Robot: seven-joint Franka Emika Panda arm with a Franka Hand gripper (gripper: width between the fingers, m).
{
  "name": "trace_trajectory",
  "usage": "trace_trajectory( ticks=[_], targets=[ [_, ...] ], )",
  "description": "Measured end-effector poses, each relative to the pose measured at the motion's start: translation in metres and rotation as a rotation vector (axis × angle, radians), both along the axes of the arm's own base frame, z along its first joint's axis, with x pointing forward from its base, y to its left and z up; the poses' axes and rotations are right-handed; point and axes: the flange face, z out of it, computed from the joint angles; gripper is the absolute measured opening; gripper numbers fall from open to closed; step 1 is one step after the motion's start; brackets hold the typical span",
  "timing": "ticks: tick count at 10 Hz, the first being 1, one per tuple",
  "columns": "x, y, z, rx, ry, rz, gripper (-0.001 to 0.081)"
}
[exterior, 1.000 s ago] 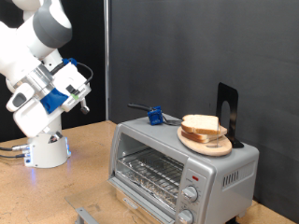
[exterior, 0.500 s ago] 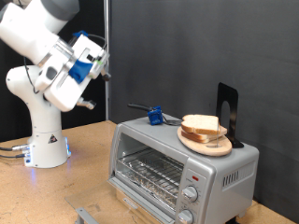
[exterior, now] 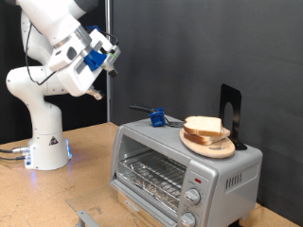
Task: Make a piece of toast with the oven
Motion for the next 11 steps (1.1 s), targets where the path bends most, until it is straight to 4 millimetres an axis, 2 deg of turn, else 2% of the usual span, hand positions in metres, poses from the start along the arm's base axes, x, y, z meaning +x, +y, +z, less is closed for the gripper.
trace_trajectory(
  ticks=[4, 7, 9, 11],
  targets=[
    [-0.007, 0.076, 0.028, -0.176, -0.098, 0.227, 0.0809],
    [-0.02, 0.131, 0.046, -0.265, -0.187, 0.283, 0.0809],
    [-0.027, 0.155, 0.048, -0.263, -0.179, 0.27, 0.0809],
    [-0.03, 0.166, 0.046, -0.236, -0.141, 0.234, 0.0809]
  ],
)
